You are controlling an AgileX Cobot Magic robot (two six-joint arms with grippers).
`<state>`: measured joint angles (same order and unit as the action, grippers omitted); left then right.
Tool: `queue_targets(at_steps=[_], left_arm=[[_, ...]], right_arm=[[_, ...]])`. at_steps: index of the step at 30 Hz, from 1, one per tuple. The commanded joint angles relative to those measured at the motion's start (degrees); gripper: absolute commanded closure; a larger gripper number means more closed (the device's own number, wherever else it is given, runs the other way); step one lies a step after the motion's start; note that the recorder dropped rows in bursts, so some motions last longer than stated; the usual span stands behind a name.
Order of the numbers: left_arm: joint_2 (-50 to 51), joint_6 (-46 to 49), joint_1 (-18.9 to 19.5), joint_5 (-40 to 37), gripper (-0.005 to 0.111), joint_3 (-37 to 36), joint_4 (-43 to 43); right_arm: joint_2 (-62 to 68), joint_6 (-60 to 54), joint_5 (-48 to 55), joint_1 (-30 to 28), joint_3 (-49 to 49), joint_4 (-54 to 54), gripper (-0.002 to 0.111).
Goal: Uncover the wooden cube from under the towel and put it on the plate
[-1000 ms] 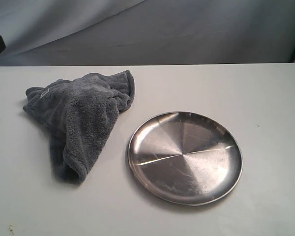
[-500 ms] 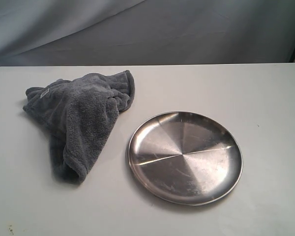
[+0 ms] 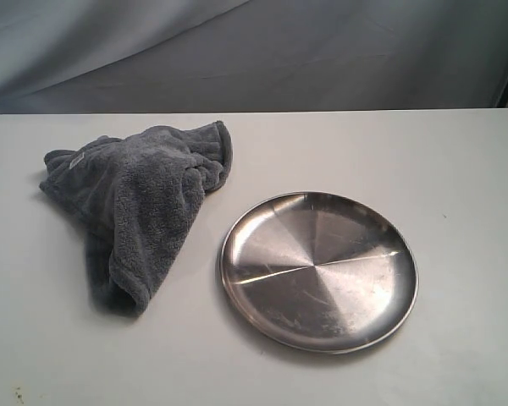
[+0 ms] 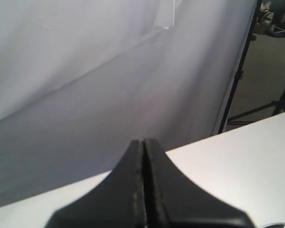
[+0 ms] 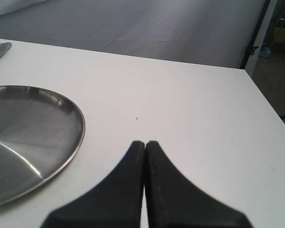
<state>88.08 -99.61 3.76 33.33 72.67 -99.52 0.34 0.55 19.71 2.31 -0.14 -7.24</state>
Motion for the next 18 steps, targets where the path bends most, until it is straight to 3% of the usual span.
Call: queue_targets(at_steps=[1,6,14,18], left_arm=[[5.72,-0.94,-0.07,2.74,0.107,-0.06,-0.43],[12.10,4.00,-0.07,9.31,0.106,-0.06,-0.43],[15.19,5.29,-0.07,7.13,0.106,-0.06,-0.43],[13.55,5.57,-0.07,-3.22,0.107,-0.06,-0.43]], right_arm=[[-0.34,-0.12,-0.08,-0.51,0.14,-0.23,0.108],[-0.34,-0.12,-0.08,-0.51,0.14,-0.23,0.108],[-0.34,-0.12,-0.08,-0.51,0.14,-0.23,0.108],[-0.34,-0.12,-0.08,-0.51,0.14,-0.23,0.108]])
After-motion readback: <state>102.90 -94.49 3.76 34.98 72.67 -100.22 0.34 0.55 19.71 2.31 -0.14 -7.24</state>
